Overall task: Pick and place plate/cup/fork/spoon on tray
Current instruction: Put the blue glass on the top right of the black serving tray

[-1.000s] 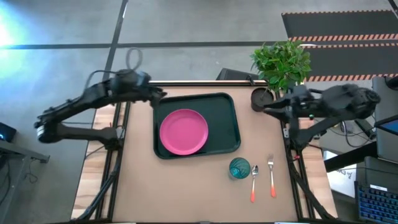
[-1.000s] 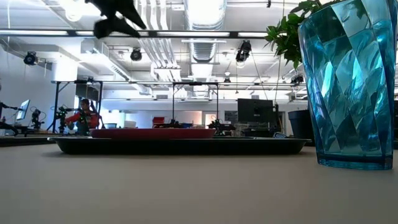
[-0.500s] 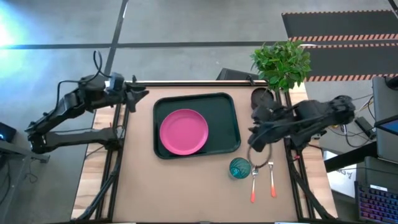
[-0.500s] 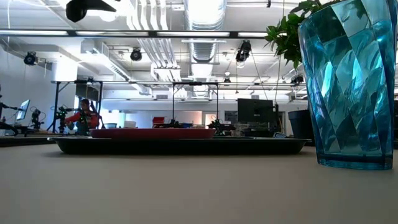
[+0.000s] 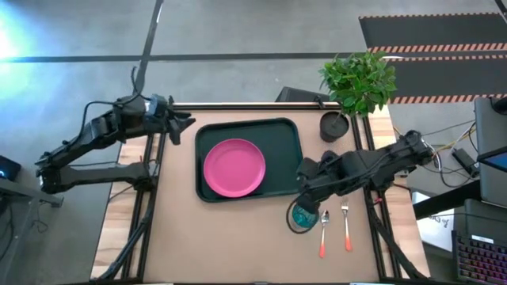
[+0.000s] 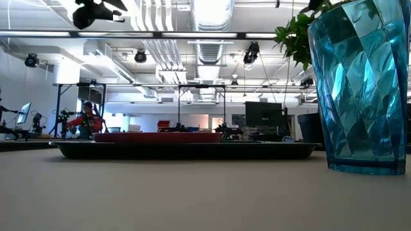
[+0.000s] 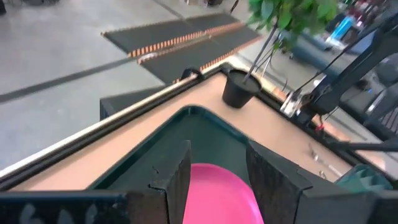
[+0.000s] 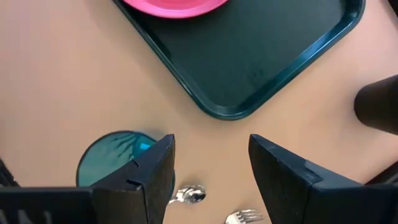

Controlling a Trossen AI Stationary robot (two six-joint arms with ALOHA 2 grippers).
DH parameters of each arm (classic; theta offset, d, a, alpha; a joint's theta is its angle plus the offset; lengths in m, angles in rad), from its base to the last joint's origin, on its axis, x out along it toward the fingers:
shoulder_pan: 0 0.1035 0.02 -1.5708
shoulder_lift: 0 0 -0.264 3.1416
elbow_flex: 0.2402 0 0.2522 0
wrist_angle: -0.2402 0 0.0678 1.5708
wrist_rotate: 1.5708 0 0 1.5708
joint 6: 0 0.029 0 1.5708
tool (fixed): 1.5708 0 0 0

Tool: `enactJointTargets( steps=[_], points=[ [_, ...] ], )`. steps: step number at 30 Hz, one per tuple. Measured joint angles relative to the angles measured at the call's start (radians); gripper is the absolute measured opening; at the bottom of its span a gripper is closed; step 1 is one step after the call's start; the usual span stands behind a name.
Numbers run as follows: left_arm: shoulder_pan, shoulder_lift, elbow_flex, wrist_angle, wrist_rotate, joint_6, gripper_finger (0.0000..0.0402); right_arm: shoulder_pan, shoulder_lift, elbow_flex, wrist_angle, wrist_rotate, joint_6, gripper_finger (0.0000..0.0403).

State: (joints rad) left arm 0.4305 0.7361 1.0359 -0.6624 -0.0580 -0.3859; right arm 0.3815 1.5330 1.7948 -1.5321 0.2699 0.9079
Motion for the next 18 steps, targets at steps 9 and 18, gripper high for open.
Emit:
enactJointTargets(
  steps=[9, 18],
  points=[
    [0.000, 0.031, -0.013, 0.064, 0.056, 0.001, 0.0136, 0.069, -0.022, -0.062, -0.005, 0.020, 0.148, 0.0196],
    [0.000, 0.016, -0.013, 0.165, 0.130, 0.027, 0.0136, 0.132, -0.113, -0.253, 0.029, 0.045, 0.291, 0.0196]
  ],
)
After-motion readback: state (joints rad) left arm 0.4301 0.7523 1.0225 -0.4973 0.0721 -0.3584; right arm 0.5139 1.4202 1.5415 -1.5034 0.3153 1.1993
